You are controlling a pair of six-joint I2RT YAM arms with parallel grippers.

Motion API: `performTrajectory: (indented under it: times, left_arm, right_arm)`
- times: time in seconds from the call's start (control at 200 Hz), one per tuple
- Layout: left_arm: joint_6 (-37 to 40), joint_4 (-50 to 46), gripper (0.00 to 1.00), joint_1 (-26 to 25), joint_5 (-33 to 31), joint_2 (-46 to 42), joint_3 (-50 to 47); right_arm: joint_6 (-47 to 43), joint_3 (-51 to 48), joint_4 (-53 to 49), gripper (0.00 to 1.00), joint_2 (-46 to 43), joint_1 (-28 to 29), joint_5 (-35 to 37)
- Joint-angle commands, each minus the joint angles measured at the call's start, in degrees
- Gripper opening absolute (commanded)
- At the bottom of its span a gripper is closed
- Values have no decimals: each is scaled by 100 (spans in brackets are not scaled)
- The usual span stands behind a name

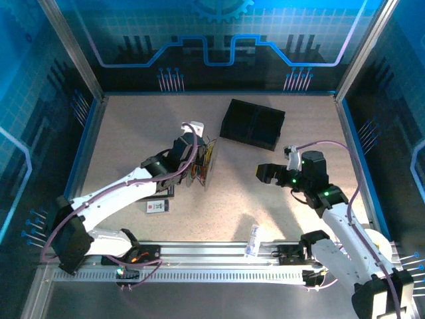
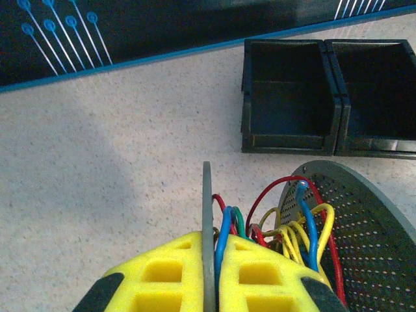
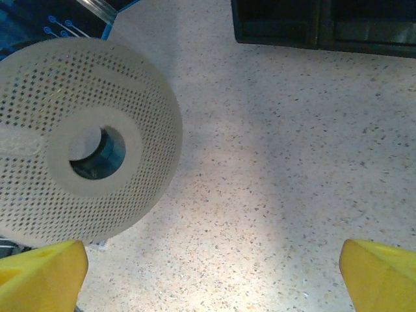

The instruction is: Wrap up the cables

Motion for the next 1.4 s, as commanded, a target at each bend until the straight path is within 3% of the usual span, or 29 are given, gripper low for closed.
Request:
performTrajectory:
  times: [0.0,0.29,0.48,0.6,0.636,0.741,0.931,1.076,1.246,1.391]
  left_arm:
    - [992,779,0,-36,-785,202,586]
    - [3176,1794,0,-369,-1419,1396,889]
    - [4190,2520,0,-734,-1783,2238,941]
    - [4377,2573,0,-869,-1887,2649,1066]
    - [4356,2500,4,-909,-1883,2727,1113]
    - [4170,2265,28,-1044,-1778,2840,1187]
    - [3176,1387,36,-1243,-1357,2832,1292]
    - [2253,720,48,-1311,-868,2661,1221]
    - [1475,303,74,-1311,-72,2321,1171]
    - [973,163,87,-1234,829,1932,1124]
  right_arm:
    - [49,-37,279,100,86,115,-205]
    - [75,-79,347,100,238,367,112]
    - [-53,-58,98,100,213,395,352]
    - [-87,-84,-10,100,147,406,511]
    - [-92,-102,-29,100,142,403,540]
    - [-72,-133,-88,100,137,404,725]
    - [-92,24,-419,100,308,395,1336]
    - [-162,221,-633,100,580,391,1640]
    - [-226,695,-805,100,1159,297,2073]
    - [-297,1036,-826,100,1655,203,2206]
